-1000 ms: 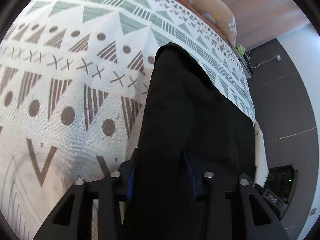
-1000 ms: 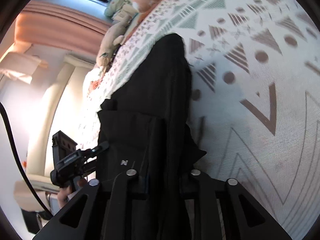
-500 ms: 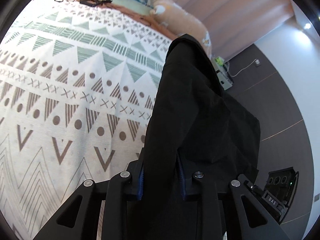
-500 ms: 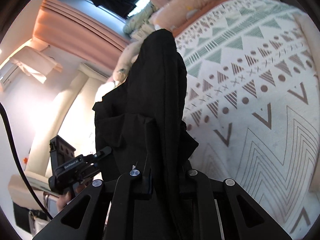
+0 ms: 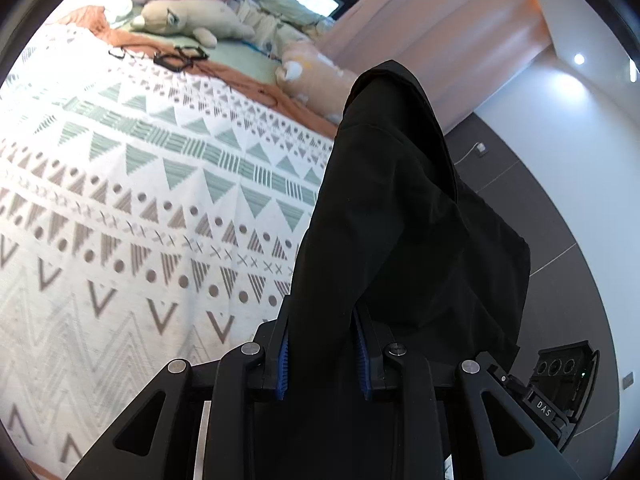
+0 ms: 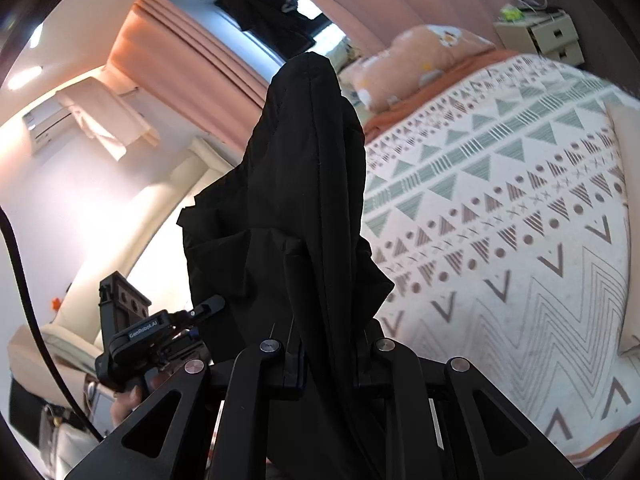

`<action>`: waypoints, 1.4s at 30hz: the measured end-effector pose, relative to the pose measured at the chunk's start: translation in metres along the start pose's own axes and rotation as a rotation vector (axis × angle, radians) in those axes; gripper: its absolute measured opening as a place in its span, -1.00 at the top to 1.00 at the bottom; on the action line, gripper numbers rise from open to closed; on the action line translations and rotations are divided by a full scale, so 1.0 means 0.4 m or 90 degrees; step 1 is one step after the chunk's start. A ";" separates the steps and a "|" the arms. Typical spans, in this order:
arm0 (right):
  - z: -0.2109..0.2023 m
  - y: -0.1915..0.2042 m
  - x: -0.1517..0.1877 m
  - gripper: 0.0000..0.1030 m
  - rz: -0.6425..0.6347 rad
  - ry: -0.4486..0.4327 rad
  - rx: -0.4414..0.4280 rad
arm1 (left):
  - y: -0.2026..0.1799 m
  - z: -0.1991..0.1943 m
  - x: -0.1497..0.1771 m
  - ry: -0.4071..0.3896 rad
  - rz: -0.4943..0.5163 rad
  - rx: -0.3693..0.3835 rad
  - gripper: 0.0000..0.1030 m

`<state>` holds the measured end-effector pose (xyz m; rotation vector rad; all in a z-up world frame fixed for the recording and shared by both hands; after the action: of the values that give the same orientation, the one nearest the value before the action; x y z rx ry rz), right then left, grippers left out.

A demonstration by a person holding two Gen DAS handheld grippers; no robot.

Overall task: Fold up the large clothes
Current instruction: 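Carry the folded shirt with both tools toward the bed's headboard end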

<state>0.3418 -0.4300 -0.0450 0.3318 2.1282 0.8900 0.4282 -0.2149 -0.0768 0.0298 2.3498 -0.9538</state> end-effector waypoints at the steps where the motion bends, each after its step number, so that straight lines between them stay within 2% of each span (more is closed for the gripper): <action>1: 0.000 0.018 0.003 0.68 -0.004 -0.003 -0.003 | 0.007 -0.015 -0.008 -0.005 0.001 0.001 0.47; 11: 0.065 0.217 0.040 0.68 -0.042 -0.012 -0.045 | 0.099 -0.219 -0.089 -0.053 0.004 -0.011 0.48; 21: 0.187 0.417 0.115 0.68 -0.080 0.005 -0.073 | 0.268 -0.411 -0.143 -0.099 -0.014 -0.037 0.48; 32: 0.381 0.703 0.269 0.68 -0.157 0.085 -0.137 | 0.526 -0.691 -0.160 -0.168 -0.073 -0.090 0.48; 42: 0.539 0.991 0.458 0.68 -0.227 0.179 -0.223 | 0.729 -0.986 -0.179 -0.233 -0.124 -0.181 0.48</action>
<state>0.3617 0.0511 0.0294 -0.3617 2.1328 1.1168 0.3506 0.2684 0.0009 -0.4544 2.1444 -0.6383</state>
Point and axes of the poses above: each gripper's, at about its wrist camera, not at the fingertips, and z roughly the way its jaws point, y to its left, x to its underside, the point moved 9 cm from there along z, roughly the way its jaws point, and after that the axes turned 1 degree about z, right-handed, at the moved point
